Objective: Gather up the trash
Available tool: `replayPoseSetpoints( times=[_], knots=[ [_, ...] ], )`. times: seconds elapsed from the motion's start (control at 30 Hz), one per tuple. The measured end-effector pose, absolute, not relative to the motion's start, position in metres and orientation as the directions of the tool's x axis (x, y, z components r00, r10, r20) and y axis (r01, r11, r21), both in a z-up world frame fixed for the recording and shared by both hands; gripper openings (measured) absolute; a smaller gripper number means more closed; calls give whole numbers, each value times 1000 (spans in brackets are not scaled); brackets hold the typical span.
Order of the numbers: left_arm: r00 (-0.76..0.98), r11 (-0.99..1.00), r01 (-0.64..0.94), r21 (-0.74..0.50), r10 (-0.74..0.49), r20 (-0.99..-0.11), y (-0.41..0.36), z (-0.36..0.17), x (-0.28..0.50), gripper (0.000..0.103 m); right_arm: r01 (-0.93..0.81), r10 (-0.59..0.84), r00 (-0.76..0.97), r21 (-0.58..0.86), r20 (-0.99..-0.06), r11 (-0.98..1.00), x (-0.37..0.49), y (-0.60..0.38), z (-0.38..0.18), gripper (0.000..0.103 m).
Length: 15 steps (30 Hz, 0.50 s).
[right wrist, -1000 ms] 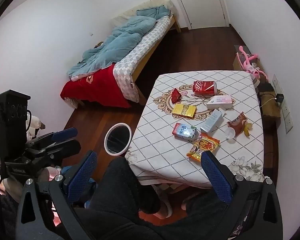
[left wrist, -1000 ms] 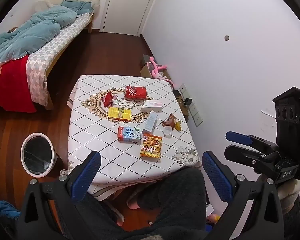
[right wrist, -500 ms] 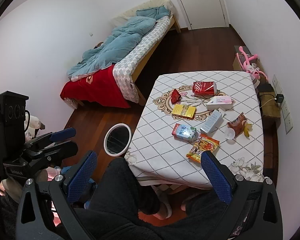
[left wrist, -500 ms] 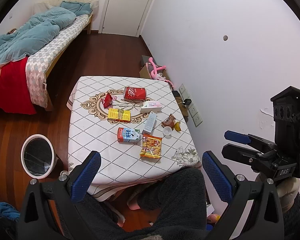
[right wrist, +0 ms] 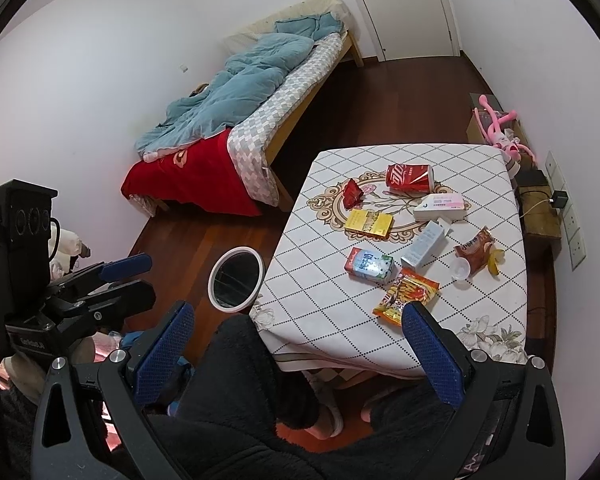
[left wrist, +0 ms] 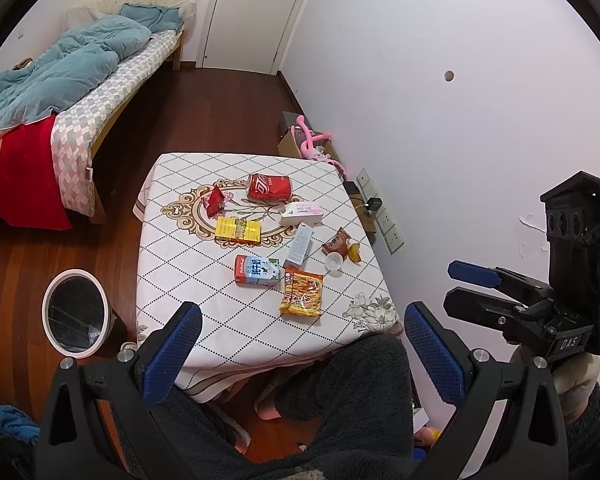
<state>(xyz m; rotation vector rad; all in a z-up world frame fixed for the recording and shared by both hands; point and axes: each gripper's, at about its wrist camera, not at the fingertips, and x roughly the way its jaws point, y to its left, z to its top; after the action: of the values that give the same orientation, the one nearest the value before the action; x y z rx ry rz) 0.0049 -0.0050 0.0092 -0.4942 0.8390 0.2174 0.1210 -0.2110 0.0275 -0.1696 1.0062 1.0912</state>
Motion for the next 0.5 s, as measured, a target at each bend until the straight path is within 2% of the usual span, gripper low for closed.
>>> replayPoseSetpoints(
  times=[0.5],
  knots=[
    [661, 873, -360, -330, -11, -751, -12, 9, 3, 103, -797, 659, 99, 337, -746, 501, 121, -215, 29, 103]
  ],
)
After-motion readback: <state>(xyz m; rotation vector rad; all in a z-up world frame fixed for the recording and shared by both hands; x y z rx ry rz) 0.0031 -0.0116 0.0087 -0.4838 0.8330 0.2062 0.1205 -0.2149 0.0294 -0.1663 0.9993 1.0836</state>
